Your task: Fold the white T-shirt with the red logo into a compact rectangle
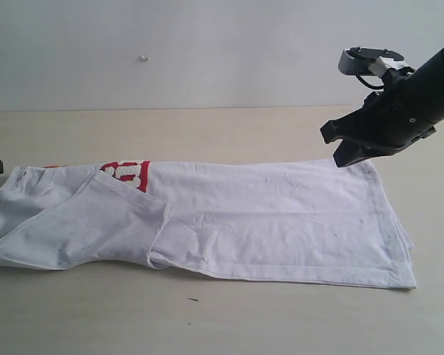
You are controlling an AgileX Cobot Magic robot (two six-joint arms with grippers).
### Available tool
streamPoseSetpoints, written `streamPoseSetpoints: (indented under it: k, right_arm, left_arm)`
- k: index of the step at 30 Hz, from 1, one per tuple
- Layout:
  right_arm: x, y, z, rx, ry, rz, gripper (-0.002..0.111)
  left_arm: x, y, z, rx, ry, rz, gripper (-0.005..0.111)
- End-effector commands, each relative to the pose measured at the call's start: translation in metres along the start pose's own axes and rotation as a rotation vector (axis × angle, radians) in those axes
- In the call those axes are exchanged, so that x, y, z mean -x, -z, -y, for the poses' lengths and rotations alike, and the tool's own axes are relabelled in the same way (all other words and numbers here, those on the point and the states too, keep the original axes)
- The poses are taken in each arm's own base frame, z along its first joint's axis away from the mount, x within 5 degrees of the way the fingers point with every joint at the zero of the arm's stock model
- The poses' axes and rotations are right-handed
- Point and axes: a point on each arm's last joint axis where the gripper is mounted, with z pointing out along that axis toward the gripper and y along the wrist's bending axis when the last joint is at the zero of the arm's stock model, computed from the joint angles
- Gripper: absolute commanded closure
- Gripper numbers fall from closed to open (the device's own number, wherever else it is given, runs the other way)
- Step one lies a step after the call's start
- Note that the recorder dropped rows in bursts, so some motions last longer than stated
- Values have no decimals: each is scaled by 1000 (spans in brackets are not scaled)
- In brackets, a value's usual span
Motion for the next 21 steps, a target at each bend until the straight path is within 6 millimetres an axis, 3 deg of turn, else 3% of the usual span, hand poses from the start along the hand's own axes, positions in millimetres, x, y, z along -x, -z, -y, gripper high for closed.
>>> streamPoseSetpoints:
  k: [1,11,21]
  right_arm:
    - [5,1,1,-20,32,37,108]
    - [17,11,-2,-5,51,52,108]
    - [18,11,-3,5,45,53,108]
  left_arm:
    - [9,-21,-9,-6,31,-23,46]
    - [15,-53,-8,-67,11,-74,46]
    - [3,-66,-5,-129,5,-164,46]
